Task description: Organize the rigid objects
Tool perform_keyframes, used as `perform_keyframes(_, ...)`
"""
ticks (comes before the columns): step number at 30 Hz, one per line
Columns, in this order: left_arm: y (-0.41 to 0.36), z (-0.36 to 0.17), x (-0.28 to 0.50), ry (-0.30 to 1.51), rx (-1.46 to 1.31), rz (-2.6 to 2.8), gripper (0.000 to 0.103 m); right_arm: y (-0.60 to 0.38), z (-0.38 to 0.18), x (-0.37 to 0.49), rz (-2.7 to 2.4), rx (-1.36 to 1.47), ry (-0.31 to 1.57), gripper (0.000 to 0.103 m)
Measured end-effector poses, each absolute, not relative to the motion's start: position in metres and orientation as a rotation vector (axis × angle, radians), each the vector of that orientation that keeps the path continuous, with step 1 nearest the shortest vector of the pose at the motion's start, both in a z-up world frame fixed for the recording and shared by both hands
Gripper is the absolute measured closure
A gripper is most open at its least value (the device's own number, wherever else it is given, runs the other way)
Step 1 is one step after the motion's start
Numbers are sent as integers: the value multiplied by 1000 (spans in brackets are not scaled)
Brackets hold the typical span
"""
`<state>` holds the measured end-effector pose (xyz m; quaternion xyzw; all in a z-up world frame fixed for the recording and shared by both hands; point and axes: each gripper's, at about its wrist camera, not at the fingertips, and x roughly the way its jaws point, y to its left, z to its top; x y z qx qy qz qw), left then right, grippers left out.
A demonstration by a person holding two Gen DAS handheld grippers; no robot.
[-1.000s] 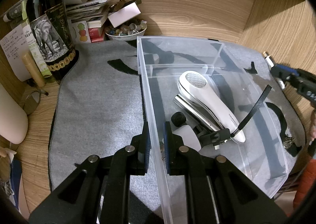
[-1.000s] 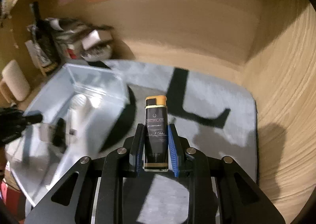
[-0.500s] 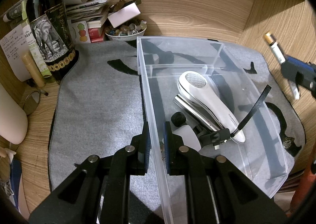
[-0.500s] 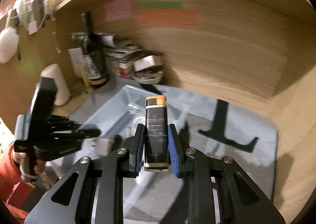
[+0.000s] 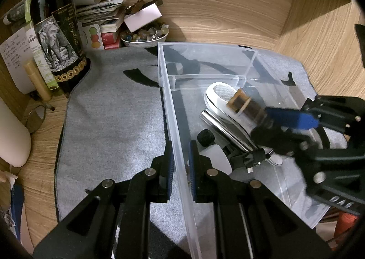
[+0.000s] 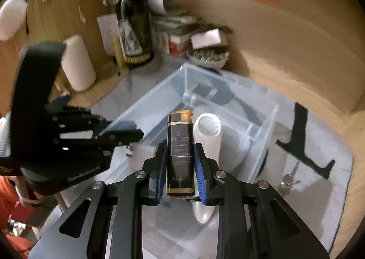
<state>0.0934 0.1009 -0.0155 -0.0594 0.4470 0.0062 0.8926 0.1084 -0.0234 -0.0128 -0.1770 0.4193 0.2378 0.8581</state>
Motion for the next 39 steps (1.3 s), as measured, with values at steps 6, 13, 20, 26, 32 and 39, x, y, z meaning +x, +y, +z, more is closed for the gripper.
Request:
perform_keyframes(6, 101, -15, 94, 928, -127, 12, 92, -18, -24, 111, 520, -405, 930, 81)
perform_keyframes(13, 102, -16, 94, 928, -128, 10, 92, -15, -26, 108, 537, -415, 938, 79)
perform_keyframes(20, 102, -16, 95, 928, -126, 11, 92, -22, -8, 99, 547, -367, 881, 59)
perform_keyframes(26, 102, -17, 94, 927, -125, 12, 92, -42, 20, 88, 531, -297, 797, 47)
perform_keyframes(32, 101, -17, 94, 925, -113, 16, 92, -75, 45, 80, 454, -235, 722, 41)
perform_keyframes(39, 101, -17, 94, 928, -112, 19, 92, -121, 54, 85, 323, -184, 702, 40)
